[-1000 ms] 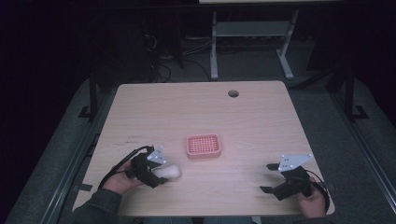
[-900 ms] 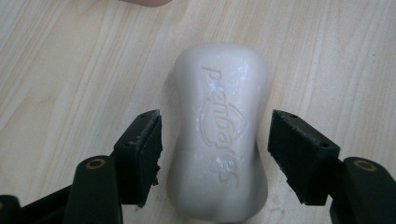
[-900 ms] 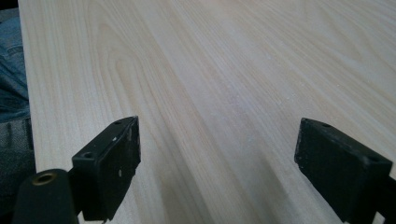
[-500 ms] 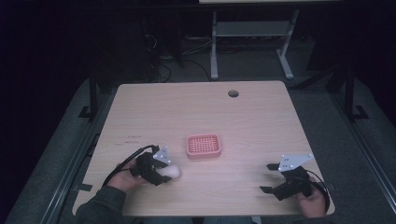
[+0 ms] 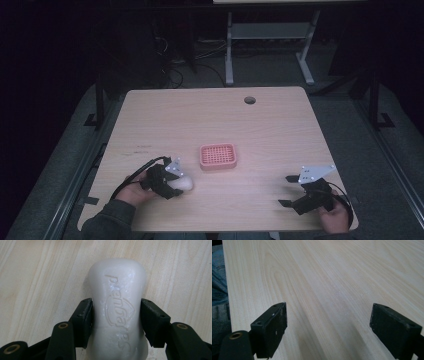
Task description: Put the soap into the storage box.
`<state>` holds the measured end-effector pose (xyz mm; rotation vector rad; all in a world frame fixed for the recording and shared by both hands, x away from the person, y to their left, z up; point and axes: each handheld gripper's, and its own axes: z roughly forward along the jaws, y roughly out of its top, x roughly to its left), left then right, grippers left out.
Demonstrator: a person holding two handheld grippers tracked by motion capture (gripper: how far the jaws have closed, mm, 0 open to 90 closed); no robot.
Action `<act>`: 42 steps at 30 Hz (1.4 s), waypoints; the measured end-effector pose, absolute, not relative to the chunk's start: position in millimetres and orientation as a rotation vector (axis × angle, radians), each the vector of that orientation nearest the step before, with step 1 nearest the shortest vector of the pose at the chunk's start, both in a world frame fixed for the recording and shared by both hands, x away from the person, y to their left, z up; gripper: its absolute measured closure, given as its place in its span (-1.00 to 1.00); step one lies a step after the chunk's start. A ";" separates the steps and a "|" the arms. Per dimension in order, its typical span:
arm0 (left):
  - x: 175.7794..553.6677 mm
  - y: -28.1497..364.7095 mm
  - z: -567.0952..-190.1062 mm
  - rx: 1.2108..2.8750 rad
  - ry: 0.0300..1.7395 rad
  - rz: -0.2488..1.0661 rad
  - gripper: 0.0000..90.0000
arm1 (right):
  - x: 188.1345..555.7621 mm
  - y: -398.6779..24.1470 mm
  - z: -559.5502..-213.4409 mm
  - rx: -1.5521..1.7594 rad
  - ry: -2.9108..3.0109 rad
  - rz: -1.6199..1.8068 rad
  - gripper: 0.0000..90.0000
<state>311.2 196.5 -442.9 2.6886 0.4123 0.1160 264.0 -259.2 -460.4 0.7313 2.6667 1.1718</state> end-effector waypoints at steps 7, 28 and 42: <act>313.1 198.1 -443.2 2.678 0.419 0.101 0.04 | 263.9 -259.2 -460.4 0.733 2.667 1.171 -0.69; 310.0 195.6 -432.5 2.676 0.427 0.107 0.10 | 261.3 -260.6 -459.0 0.740 2.655 1.184 -0.69; 319.2 177.1 -420.9 2.691 0.375 0.103 0.10 | 260.5 -260.6 -458.6 0.730 2.651 1.200 -0.69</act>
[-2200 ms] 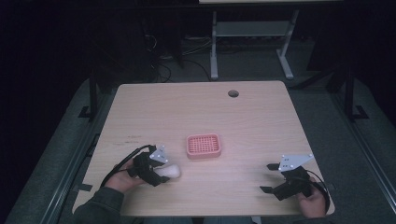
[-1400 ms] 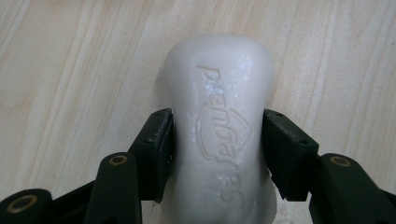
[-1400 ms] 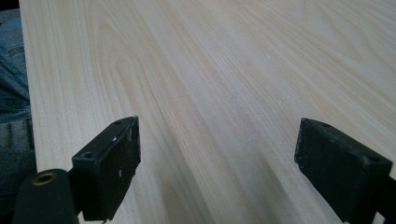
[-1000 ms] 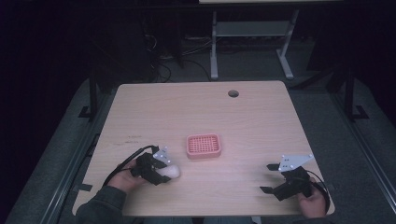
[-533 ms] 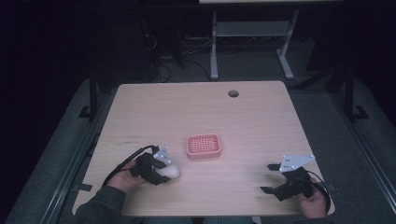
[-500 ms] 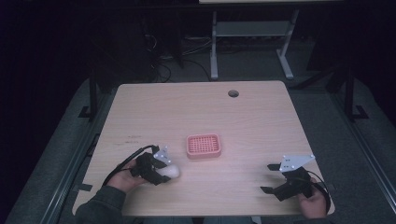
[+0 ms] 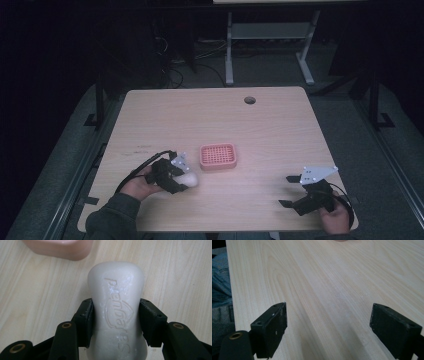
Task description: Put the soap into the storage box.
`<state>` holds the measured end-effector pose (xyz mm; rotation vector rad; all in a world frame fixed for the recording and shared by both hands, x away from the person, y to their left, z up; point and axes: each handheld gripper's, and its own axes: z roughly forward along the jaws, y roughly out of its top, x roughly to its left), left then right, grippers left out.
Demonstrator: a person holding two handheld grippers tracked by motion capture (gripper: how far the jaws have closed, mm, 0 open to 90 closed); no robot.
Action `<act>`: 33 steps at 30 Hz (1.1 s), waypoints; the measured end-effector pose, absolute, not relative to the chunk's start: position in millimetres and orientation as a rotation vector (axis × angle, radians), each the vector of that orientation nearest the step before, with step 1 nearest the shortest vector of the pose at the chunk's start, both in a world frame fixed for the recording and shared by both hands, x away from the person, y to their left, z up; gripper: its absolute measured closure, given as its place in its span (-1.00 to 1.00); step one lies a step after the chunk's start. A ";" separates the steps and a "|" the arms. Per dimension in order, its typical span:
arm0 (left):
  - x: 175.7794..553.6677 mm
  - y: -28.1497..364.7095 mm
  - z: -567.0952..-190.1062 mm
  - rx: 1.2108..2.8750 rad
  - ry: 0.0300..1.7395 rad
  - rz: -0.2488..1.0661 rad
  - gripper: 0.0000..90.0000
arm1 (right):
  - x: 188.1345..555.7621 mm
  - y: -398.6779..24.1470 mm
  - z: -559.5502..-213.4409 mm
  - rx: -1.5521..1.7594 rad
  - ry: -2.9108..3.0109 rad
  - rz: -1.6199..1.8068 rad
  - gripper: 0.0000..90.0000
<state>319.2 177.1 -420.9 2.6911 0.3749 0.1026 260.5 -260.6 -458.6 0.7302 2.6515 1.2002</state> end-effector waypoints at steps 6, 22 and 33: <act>325.0 172.7 -416.1 2.691 0.367 0.095 0.10 | 260.1 -260.1 -458.2 0.723 2.654 1.198 -0.69; 337.6 163.7 -408.6 2.700 0.354 0.076 0.10 | 259.4 -260.8 -458.2 0.723 2.649 1.211 -0.69; 347.3 154.0 -400.2 2.704 0.337 0.086 0.10 | 259.5 -261.6 -458.3 0.720 2.644 1.219 -0.69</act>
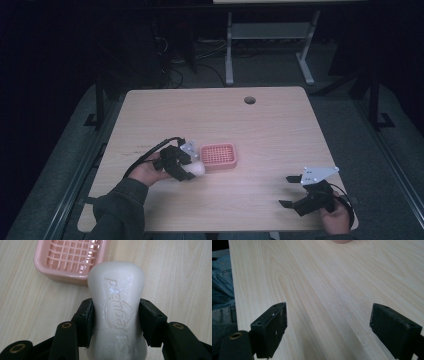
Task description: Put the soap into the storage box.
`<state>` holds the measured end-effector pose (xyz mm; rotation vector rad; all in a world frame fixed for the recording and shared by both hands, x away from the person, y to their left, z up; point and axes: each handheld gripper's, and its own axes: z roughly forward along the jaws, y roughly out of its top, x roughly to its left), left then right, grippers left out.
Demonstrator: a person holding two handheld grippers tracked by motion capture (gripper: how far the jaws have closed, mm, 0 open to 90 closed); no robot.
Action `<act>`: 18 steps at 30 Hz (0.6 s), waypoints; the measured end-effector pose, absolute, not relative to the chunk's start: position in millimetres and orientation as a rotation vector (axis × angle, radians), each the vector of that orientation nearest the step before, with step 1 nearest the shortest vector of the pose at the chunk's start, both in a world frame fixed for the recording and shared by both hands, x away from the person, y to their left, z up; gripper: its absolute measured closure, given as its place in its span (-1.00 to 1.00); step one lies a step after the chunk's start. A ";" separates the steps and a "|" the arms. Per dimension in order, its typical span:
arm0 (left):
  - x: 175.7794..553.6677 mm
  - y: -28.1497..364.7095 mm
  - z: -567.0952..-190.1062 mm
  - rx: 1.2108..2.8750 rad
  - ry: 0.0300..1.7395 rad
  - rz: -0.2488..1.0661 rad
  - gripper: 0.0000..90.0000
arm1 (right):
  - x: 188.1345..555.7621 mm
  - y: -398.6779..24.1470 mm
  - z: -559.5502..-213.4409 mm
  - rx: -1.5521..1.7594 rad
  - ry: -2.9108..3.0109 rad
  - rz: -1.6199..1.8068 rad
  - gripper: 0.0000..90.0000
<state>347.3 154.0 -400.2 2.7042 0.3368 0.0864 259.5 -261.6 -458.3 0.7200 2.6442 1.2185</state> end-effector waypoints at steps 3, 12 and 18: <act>349.5 152.1 -399.0 2.704 0.330 0.083 0.10 | 259.6 -261.9 -458.4 0.723 2.645 1.222 -0.69; 357.9 145.4 -396.3 2.698 0.323 0.083 0.10 | 260.1 -261.9 -458.7 0.726 2.646 1.225 -0.69; 363.3 139.1 -392.5 2.699 0.316 0.088 0.10 | 260.3 -262.6 -458.6 0.726 2.645 1.227 -0.69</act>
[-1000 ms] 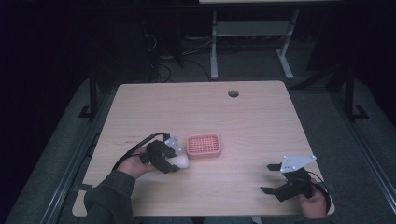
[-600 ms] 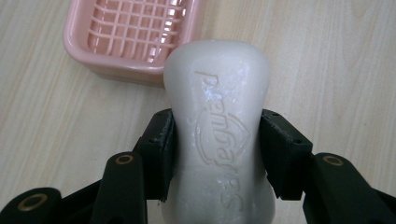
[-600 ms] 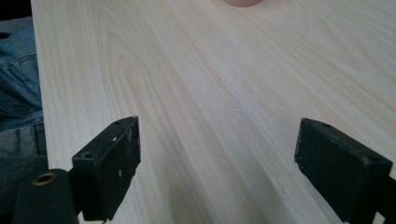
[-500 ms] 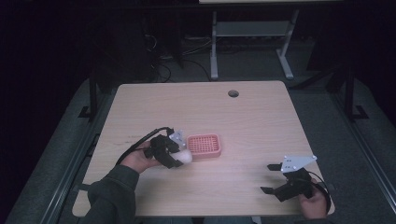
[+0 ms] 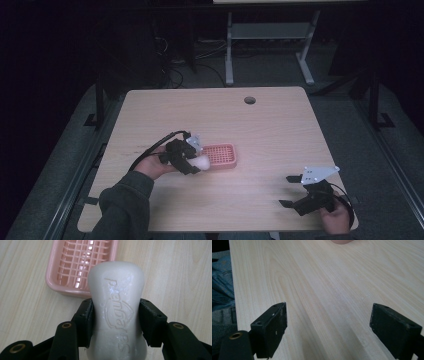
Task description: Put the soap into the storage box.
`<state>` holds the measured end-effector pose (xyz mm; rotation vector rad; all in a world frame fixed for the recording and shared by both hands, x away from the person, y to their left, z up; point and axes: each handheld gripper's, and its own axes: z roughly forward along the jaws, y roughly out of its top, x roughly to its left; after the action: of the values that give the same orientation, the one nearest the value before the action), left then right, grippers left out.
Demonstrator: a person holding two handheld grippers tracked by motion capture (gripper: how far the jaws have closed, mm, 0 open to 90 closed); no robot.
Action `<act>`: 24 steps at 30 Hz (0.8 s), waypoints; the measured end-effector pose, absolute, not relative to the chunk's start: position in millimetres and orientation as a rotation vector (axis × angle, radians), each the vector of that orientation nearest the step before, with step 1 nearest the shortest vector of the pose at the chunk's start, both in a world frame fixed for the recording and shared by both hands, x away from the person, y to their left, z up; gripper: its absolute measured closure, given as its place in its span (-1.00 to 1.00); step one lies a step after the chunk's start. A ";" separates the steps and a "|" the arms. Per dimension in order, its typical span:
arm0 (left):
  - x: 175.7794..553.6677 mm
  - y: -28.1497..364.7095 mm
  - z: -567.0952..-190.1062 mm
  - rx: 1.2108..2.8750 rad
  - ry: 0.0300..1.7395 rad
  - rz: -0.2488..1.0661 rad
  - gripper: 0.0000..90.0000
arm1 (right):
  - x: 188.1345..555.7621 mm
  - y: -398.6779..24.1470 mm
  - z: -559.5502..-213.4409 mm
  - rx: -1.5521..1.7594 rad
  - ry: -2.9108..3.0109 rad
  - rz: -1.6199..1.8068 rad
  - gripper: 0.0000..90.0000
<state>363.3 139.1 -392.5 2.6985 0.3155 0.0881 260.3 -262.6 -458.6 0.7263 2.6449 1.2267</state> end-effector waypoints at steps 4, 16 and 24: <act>366.6 135.1 -391.1 2.701 0.305 0.087 0.10 | 260.1 -263.0 -458.3 0.724 2.641 1.233 -0.69; 378.5 127.6 -388.3 2.700 0.302 0.089 0.10 | 260.1 -263.1 -458.4 0.723 2.641 1.235 -0.69; 384.5 120.6 -387.8 2.704 0.301 0.090 0.10 | 259.7 -264.6 -457.9 0.723 2.633 1.244 -0.69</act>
<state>384.5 120.6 -387.8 2.7044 0.3007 0.0898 259.7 -264.6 -457.9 0.7235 2.6334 1.2439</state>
